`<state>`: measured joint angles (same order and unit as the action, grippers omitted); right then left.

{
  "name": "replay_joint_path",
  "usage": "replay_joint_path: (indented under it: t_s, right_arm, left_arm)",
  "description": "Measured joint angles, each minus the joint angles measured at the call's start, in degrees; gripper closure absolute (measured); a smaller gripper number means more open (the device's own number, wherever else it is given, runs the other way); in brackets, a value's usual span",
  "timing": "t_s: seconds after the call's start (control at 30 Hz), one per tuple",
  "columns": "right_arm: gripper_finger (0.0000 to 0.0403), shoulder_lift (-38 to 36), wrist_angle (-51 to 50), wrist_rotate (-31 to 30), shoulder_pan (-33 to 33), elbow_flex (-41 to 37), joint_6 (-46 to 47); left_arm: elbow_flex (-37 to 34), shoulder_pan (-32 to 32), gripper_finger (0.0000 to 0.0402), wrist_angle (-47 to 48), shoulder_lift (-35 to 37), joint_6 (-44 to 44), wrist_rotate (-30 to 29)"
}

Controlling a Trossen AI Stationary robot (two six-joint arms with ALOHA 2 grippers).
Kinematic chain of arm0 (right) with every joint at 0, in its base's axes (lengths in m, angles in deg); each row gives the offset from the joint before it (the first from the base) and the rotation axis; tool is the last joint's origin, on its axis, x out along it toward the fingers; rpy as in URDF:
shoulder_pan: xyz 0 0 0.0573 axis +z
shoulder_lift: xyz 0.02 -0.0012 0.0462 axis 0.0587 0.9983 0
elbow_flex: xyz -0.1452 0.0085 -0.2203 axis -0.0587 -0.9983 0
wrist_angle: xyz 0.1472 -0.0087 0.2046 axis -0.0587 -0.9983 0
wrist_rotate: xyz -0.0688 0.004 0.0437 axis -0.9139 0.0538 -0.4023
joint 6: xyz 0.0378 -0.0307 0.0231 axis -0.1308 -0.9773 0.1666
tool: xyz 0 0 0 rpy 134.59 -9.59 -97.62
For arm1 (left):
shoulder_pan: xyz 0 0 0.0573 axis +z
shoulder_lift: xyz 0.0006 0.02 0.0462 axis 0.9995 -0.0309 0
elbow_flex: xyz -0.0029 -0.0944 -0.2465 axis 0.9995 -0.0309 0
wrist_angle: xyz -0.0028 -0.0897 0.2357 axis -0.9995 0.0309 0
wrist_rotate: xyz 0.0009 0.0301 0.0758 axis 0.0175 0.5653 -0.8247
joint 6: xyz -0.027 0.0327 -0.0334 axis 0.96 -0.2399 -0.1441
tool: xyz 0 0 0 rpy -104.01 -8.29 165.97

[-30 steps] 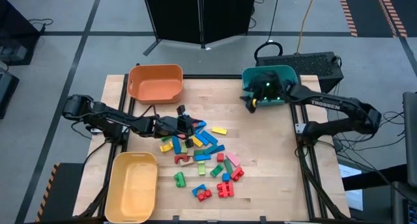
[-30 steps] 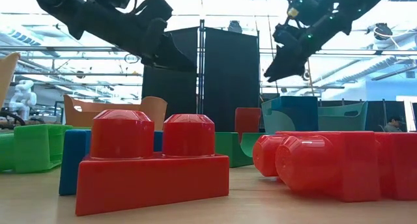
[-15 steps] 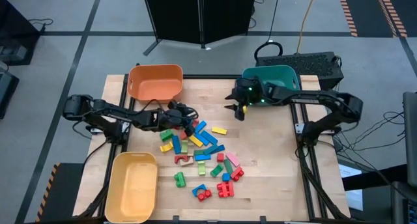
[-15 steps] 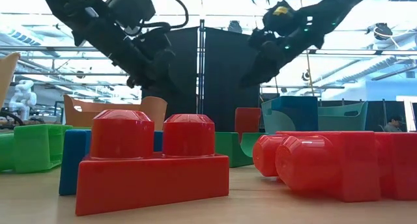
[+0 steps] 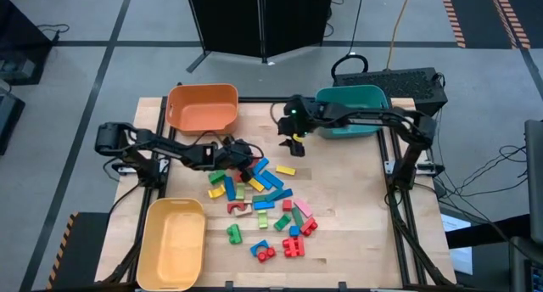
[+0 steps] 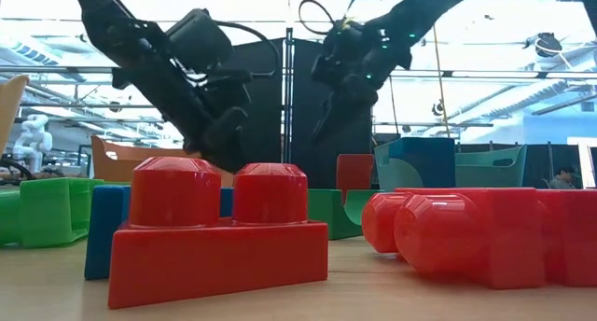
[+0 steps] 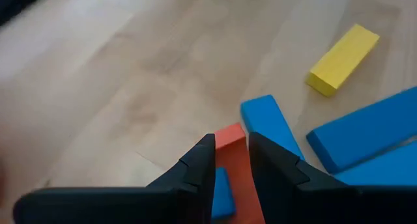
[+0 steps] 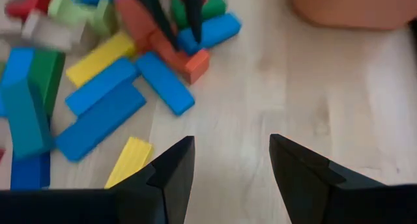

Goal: Sort blocks by size
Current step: Put the orange arch block into the blue bin

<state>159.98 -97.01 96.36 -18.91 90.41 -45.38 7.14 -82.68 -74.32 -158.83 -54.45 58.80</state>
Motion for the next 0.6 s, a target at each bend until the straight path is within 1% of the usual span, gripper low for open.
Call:
replay_joint_path:
  t_s: [0.1,0.2,0.4,0.6]
  right_arm:
    - [0.0218,2.73,-5.2,-0.18,0.55,4.16,-2.71]
    - [0.0218,4.09,-6.79,-0.35,0.71,6.5,-3.35]
    - [0.0218,3.97,-8.4,-0.58,0.58,6.66,-4.77]
    - [0.0218,3.84,-12.97,-0.59,0.54,6.66,-5.73]
  left_arm:
    - [0.0,0.76,0.0308,-0.17,-0.13,0.21,0.47]
    - [0.0,1.77,0.0308,0.87,-0.13,1.9,0.62]
    - [0.0,3.12,0.0308,3.79,-0.13,5.93,2.87]
    - [0.0,3.12,0.0308,3.09,-0.64,6.07,2.89]
